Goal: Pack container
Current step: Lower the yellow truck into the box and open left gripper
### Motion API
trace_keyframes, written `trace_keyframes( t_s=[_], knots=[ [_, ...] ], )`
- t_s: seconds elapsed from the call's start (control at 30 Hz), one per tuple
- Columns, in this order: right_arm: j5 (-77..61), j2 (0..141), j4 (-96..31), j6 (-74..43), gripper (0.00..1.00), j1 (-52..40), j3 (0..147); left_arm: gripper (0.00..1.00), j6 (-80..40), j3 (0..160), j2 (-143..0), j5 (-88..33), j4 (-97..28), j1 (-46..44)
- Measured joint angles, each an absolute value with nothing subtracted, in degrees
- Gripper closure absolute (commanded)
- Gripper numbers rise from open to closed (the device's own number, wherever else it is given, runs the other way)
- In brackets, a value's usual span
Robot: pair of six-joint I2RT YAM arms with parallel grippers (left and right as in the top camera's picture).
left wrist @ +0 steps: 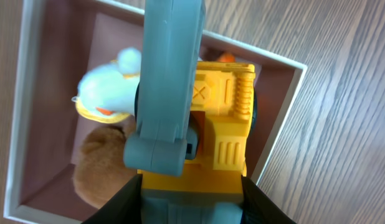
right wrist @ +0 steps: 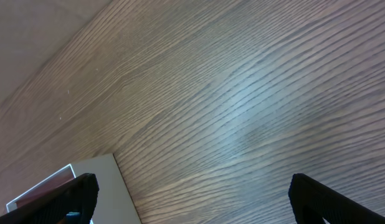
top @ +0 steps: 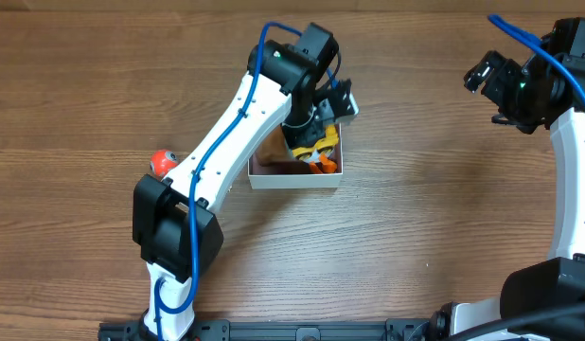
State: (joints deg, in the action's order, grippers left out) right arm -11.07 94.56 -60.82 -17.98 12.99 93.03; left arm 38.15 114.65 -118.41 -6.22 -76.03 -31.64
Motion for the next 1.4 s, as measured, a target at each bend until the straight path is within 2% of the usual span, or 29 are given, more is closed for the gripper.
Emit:
trace_keyframes(
  t_s=[0.1, 0.17, 0.3, 0.37, 0.4, 0.43, 0.87, 0.93, 1.0, 1.03, 1.07, 1.1, 1.27, 1.4],
  knots=[
    [-11.2, 94.6, -60.9, -18.0, 0.00, 13.0, 93.0, 0.78, 40.3, 113.1, -118.4, -5.8, -74.6, -31.1],
    [-11.2, 94.6, -60.9, -18.0, 0.00, 13.0, 93.0, 0.68, 41.9, 112.3, -118.4, -5.7, -74.3, -31.0],
    [-11.2, 94.6, -61.2, -18.0, 0.00, 13.0, 93.0, 0.61, 45.1, 109.3, -118.4, -5.5, -73.8, -30.9],
    [-11.2, 94.6, -61.3, -18.0, 0.00, 13.0, 93.0, 0.51, 45.8, 107.4, -118.4, -5.6, -73.4, -30.9],
    [-11.2, 94.6, -61.3, -18.0, 0.00, 13.0, 93.0, 0.21, 46.2, 106.9, -118.4, -5.5, -73.3, -30.9],
    [-11.2, 94.6, -61.3, -18.0, 0.00, 13.0, 93.0, 0.00, 46.5, 106.6, -118.4, -5.5, -73.3, -30.9],
    [-11.2, 94.6, -62.2, -18.0, 0.00, 13.0, 93.0, 0.00, 41.0, 108.0, -118.4, -2.6, -74.8, -30.9],
    [-11.2, 94.6, -62.2, -18.0, 0.00, 13.0, 93.0, 0.13, 38.9, 110.0, -118.4, -2.6, -76.1, -30.9],
    [-11.2, 94.6, -62.2, -18.0, 0.00, 13.0, 93.0, 0.36, 37.5, 111.4, -118.4, -3.3, -78.0, -30.9],
    [-11.2, 94.6, -62.2, -18.0, 0.00, 13.0, 93.0, 0.55, 36.8, 111.5, -118.4, -4.0, -78.4, -30.9],
    [-11.2, 94.6, -62.2, -18.0, 0.00, 13.0, 93.0, 0.66, 36.4, 111.6, -118.4, -4.9, -78.6, -30.9],
    [-11.2, 94.6, -62.2, -18.0, 0.00, 13.0, 93.0, 0.71, 36.0, 111.6, -118.4, -5.6, -78.4, -31.0],
    [-11.2, 94.6, -62.2, -18.0, 0.00, 13.0, 93.0, 0.73, 34.2, 111.6, -118.4, -11.0, -74.4, -31.0],
    [-11.2, 94.6, -62.2, -18.0, 0.00, 13.0, 93.0, 0.81, 32.2, 111.6, -118.4, -14.3, -70.5, -31.0]
  ],
)
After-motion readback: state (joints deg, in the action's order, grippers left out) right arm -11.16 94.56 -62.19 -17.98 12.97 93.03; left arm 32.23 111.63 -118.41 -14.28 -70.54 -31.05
